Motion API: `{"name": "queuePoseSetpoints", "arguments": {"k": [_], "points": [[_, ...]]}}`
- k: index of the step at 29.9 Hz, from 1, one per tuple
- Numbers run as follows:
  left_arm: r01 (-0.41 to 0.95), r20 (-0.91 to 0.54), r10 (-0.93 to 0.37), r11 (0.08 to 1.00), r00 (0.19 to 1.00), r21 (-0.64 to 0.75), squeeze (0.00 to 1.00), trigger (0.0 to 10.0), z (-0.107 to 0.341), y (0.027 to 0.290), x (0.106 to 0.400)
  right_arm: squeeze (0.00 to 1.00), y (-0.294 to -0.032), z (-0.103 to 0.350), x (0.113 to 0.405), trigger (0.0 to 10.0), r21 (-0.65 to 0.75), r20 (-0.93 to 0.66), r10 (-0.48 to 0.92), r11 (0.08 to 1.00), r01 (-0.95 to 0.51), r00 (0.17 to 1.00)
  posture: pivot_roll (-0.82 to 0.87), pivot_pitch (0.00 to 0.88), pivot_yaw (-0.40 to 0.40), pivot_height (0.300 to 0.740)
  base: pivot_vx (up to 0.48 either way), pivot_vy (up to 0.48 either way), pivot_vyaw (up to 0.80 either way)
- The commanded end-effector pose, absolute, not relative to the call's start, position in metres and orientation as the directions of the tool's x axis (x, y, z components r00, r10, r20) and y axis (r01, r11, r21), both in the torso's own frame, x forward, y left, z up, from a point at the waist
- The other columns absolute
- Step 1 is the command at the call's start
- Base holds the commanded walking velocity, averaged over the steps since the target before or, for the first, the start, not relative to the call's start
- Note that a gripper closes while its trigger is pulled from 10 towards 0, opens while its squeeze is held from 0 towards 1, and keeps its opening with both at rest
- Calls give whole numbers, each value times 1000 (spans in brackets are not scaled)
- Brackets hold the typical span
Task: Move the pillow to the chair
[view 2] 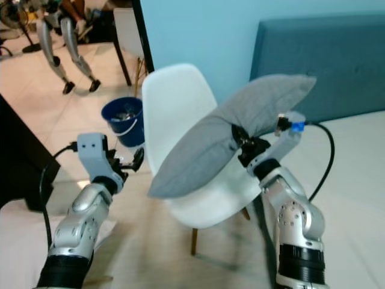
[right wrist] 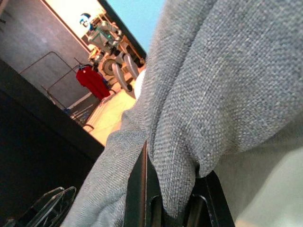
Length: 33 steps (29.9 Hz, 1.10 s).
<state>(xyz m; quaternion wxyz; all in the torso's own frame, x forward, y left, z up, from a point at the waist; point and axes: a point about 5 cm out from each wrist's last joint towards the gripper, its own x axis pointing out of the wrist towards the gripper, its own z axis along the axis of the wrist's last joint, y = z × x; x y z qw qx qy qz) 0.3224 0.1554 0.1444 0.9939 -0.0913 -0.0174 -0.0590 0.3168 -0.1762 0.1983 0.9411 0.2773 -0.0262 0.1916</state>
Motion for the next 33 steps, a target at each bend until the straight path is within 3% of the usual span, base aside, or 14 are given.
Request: {"name": "queuePoseSetpoints", "arguments": {"k": [1, 7, 33], "points": [[93, 28, -89, 980, 996, -174, 0, 10000, 141, 163, 322, 0, -167, 213, 316, 10000, 497, 220, 395, 741, -451, 892, -95, 79, 5, 740, 315, 0, 0], [83, 28, -80, 982, 996, -172, 0, 10000, 142, 164, 323, 0, -162, 207, 318, 10000, 505, 159, 424, 741, -442, 892, -90, 75, 9, 732, 262, 0, 0], [46, 14, -44, 980, 999, -195, 0, 10000, 142, 167, 324, 0, -180, 191, 329, 10000, 588, 43, 417, 724, -360, 908, -83, 81, 14, 642, 0, 0, 0]]}}
